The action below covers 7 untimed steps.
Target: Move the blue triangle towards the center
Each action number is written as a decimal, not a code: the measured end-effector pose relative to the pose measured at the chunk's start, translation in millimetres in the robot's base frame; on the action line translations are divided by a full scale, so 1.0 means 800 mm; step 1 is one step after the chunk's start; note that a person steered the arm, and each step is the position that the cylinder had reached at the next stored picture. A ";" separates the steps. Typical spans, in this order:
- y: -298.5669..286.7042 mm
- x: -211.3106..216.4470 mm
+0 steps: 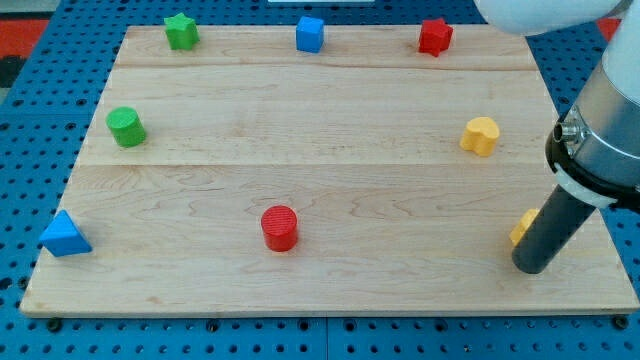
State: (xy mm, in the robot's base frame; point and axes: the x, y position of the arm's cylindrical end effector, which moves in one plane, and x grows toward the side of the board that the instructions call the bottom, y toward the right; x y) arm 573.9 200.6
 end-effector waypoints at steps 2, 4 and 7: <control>-0.060 0.034; -0.240 0.041; -0.471 0.056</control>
State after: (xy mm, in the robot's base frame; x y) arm 618.4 -176.0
